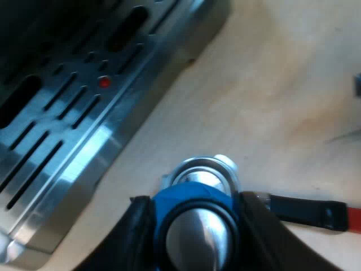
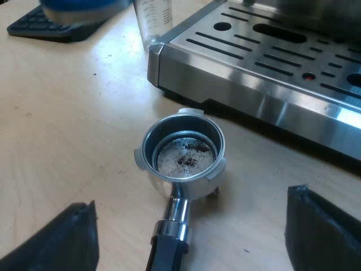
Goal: Grind coffee beans and then tamp
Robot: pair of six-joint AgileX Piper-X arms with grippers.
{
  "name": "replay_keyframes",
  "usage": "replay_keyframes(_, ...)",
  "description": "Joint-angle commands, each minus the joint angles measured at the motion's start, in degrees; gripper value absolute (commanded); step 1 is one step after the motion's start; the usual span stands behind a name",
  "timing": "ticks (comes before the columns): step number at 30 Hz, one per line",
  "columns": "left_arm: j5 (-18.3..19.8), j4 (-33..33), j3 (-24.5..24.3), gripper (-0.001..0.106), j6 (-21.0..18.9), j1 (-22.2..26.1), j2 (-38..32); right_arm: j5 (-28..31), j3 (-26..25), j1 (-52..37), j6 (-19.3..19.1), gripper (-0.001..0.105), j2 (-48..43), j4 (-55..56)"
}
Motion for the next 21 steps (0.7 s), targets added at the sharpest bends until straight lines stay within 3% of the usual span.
replay_keyframes(1, -2.0, 0.0, -0.5, 0.000, 0.7, -2.5, 0.7, -0.5, 0.2, -0.2, -1.0, 0.070, -0.2, -0.4)
replay_keyframes(9, -4.1, -0.1, -0.5, 0.000, 0.7, -7.2, 4.3, -0.5, 0.2, -0.2, -0.8, 0.070, -0.2, -0.4)
replay_keyframes(21, -2.9, -3.0, -0.5, 0.000, 0.8, -7.4, 9.0, -0.5, 0.2, -0.2, -0.8, 0.070, -0.2, -0.4)
